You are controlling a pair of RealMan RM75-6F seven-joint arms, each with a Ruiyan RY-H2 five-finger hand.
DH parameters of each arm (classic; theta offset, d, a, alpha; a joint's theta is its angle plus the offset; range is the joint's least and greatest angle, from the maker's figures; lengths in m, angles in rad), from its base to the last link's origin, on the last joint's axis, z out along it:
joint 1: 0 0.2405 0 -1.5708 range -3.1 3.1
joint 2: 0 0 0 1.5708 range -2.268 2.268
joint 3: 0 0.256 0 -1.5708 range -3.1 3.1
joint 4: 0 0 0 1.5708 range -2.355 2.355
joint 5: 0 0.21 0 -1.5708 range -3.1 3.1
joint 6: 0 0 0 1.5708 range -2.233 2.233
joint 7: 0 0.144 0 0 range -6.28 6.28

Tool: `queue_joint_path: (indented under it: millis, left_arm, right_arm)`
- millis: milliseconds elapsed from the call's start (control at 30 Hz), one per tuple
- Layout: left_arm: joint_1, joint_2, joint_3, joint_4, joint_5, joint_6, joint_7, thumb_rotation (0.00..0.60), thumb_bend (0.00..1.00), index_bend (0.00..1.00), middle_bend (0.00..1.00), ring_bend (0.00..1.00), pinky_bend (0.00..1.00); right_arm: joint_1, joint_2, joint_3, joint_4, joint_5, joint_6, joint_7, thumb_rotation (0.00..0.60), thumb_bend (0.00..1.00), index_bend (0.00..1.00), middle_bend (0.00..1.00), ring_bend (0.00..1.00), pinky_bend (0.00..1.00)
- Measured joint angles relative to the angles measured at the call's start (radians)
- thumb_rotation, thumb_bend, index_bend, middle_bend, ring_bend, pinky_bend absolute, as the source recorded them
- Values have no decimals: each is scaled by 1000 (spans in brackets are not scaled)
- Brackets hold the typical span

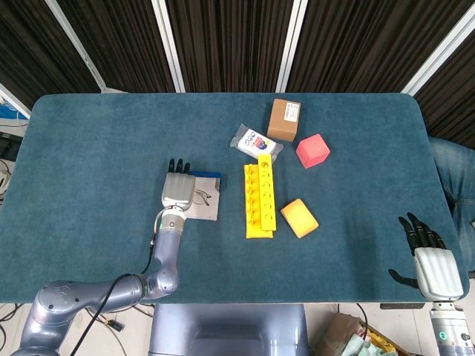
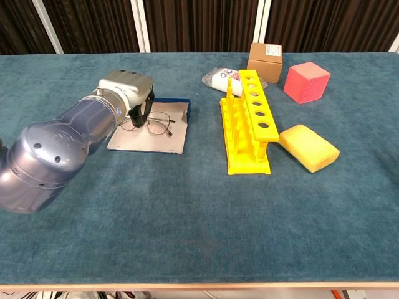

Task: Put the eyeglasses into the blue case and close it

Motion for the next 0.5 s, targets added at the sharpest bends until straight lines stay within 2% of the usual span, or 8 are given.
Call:
queue_joint_path:
  millis: [500]
  left_arm:
    - [-46, -83, -45, 190, 7, -65, -23, 600, 446, 563, 134, 0, 0]
  right_arm:
    - [2, 1, 2, -1, 8, -7, 1, 600, 116, 0, 0, 113, 187]
